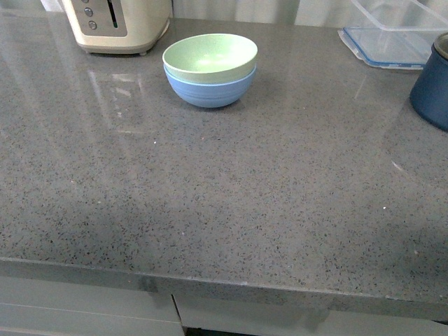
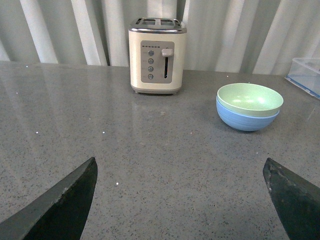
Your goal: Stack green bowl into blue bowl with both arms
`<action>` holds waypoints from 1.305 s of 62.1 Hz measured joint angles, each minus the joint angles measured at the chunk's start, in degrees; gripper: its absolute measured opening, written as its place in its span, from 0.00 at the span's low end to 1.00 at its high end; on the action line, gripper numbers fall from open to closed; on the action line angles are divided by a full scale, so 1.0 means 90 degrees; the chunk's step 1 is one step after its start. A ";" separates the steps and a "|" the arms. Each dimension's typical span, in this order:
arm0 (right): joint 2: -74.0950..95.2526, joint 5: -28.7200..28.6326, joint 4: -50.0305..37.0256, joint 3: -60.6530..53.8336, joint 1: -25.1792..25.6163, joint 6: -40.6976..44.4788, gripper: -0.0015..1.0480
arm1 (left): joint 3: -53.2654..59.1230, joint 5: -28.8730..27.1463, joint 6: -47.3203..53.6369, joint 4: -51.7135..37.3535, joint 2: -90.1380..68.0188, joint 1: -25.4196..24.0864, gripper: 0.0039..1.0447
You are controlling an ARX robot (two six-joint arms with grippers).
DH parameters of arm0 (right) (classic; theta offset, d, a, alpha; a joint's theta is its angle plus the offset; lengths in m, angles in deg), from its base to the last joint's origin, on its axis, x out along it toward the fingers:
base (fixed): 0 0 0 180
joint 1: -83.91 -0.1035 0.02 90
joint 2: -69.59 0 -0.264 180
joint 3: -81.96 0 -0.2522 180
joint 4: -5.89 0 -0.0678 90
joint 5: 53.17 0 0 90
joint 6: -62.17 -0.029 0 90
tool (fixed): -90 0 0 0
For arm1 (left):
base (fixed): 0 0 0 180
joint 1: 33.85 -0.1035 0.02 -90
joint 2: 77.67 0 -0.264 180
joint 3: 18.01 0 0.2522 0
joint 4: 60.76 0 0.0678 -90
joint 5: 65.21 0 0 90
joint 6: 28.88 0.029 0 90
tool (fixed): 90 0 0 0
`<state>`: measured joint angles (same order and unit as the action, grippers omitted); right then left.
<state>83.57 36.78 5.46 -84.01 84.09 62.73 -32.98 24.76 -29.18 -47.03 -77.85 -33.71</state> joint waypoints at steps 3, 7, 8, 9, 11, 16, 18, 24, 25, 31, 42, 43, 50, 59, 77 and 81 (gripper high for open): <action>-0.0109 0.0000 0.0112 0.0000 0.0000 0.0000 0.01 | 0.0000 0.0000 0.0000 0.0000 0.0000 0.0000 0.94; -0.0257 0.0000 0.0265 0.0000 0.0000 0.0000 0.01 | 0.0000 0.0000 0.0000 0.0000 0.0000 0.0000 0.94; -0.0304 0.0000 0.0308 0.0000 0.0000 0.0000 0.01 | 0.0000 0.0000 0.0000 0.0000 0.0000 0.0000 0.94; -0.0330 0.0000 0.0333 0.0000 0.0000 0.0000 0.01 | 0.0000 0.0000 0.0000 0.0000 0.0000 0.0000 0.94; -0.0372 0.0000 0.0369 0.0000 0.0000 0.0000 0.01 | 0.0000 0.0000 0.0000 0.0000 0.0000 0.0000 0.94; -0.0644 0.0000 0.0673 0.0005 0.0000 0.0000 0.01 | 0.0000 0.0000 0.0000 0.0000 0.0000 0.0000 0.94; -0.0889 0.0000 0.1052 0.0005 -0.0002 0.0000 0.01 | 0.0000 0.0000 0.0000 0.0000 0.0000 0.0000 0.94; -0.1462 -0.0002 0.1537 0.0005 -0.0002 0.0002 0.01 | 0.0000 -0.0002 0.0000 0.0000 0.0000 0.0000 0.94; -0.1506 -0.0002 0.1537 0.0005 -0.0002 0.0002 0.01 | 0.0000 0.0000 0.0000 0.0000 0.0000 0.0000 0.94; -0.1520 -0.0002 0.1566 0.0005 -0.0002 0.0002 0.01 | 0.0000 0.0000 0.0000 0.0000 0.0002 0.0000 0.94; -0.1525 -0.0002 0.1566 0.0005 -0.0002 0.0005 0.10 | 0.0000 0.0000 0.0000 0.0000 0.0000 0.0000 0.94; -0.1525 -0.0002 0.1566 0.0005 -0.0002 0.0005 0.13 | 0.0000 0.0000 0.0000 0.0000 0.0000 0.0000 0.94; -0.1525 -0.0002 0.1566 0.0005 -0.0002 0.0005 0.30 | 0.0000 0.0000 0.0000 0.0000 0.0000 0.0000 0.94; -0.1528 -0.0002 0.1569 0.0005 -0.0002 0.0005 0.54 | 0.0000 0.0000 0.0000 0.0000 0.0000 0.0000 0.94; -0.1528 -0.0002 0.1569 0.0005 -0.0002 -0.0007 0.91 | 0.0000 0.0000 0.0000 0.0000 0.0000 0.0000 0.94; -0.1528 -0.0002 0.1569 0.0005 -0.0002 -0.0007 0.90 | 0.0000 0.0000 0.0000 0.0000 0.0000 0.0000 0.94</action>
<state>69.82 36.75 19.58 -83.96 84.07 62.66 -32.98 24.76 -29.18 -47.03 -77.85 -33.71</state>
